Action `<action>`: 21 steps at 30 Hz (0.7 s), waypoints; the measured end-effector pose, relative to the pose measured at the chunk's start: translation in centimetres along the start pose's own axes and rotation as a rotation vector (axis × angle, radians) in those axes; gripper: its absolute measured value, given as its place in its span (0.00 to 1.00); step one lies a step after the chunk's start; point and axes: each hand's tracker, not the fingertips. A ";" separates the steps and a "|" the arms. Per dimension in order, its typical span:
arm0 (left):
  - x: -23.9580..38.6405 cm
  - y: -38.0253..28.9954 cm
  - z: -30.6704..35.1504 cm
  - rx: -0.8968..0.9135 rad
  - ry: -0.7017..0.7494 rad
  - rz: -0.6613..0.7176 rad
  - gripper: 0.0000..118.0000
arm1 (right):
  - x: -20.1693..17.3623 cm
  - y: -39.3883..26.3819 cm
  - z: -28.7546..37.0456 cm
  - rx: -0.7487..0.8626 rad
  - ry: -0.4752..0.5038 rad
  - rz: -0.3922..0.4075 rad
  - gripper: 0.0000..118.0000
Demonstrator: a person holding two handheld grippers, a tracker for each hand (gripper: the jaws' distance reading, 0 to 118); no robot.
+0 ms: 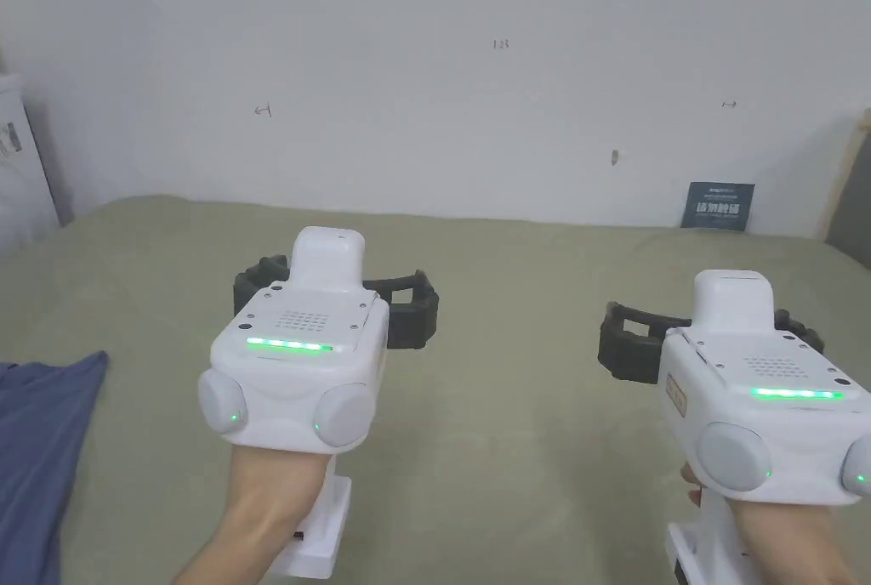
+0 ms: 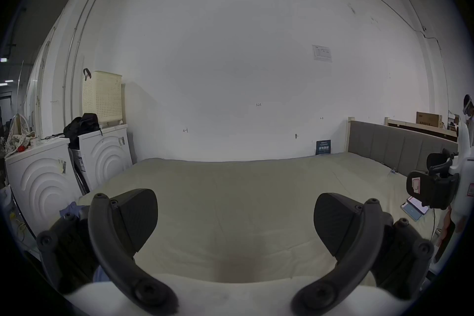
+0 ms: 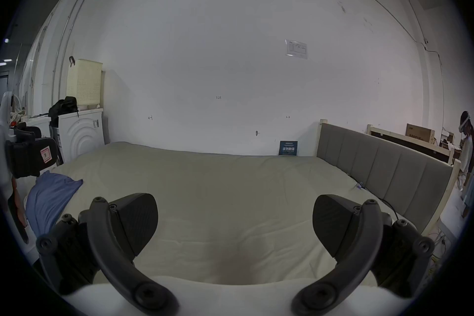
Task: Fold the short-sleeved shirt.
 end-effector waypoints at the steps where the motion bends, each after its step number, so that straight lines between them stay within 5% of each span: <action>1: 0.0 0.0 0.0 0.000 -0.001 -0.001 1.00 | 0.0 0.0 0.0 0.000 0.000 0.001 1.00; 21: 0.4 0.2 0.8 -0.005 0.000 -0.003 1.00 | 0.3 -0.4 -0.1 -0.006 -0.001 0.001 1.00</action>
